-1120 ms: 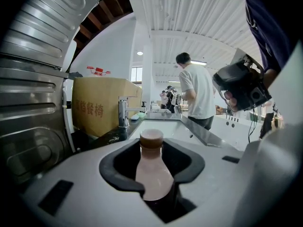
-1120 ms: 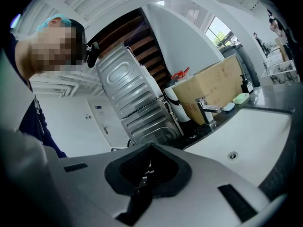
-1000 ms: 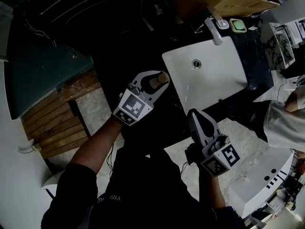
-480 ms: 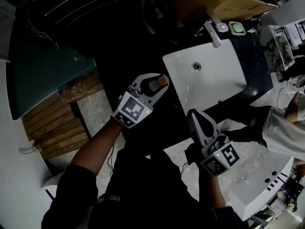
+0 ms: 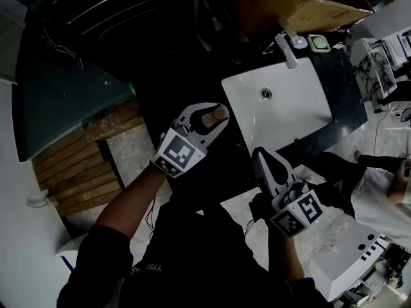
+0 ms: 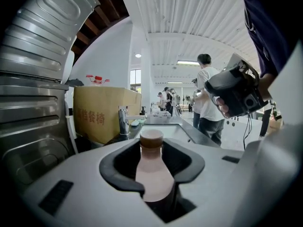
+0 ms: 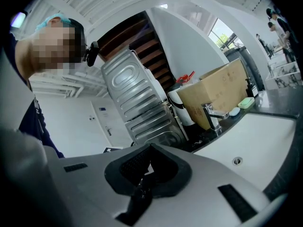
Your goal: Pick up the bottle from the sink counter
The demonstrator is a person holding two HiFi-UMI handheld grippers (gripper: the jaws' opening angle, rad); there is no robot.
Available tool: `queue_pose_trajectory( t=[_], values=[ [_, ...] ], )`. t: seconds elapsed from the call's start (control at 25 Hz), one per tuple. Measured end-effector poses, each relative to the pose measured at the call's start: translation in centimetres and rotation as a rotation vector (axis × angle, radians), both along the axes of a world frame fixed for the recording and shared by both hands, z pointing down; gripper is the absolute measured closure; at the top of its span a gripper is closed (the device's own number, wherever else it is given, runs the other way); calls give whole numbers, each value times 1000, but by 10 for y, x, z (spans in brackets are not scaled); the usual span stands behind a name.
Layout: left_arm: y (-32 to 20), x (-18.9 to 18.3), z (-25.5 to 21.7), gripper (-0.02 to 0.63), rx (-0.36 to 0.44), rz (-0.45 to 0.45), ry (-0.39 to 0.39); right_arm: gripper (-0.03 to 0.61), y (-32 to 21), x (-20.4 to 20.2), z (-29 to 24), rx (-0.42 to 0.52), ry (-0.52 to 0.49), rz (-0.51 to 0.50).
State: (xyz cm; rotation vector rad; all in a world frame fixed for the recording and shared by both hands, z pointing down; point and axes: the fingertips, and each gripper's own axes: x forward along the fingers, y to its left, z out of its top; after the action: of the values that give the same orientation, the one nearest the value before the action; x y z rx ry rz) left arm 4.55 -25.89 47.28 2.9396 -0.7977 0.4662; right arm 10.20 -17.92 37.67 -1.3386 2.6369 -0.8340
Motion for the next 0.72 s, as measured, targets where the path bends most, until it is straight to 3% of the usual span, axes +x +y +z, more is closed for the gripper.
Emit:
queue_pose_trajectory(
  t=[0.72],
  values=[
    [16, -10, -35, 471, 19, 5, 13, 554, 0, -9, -19, 37, -17, -19]
  ],
)
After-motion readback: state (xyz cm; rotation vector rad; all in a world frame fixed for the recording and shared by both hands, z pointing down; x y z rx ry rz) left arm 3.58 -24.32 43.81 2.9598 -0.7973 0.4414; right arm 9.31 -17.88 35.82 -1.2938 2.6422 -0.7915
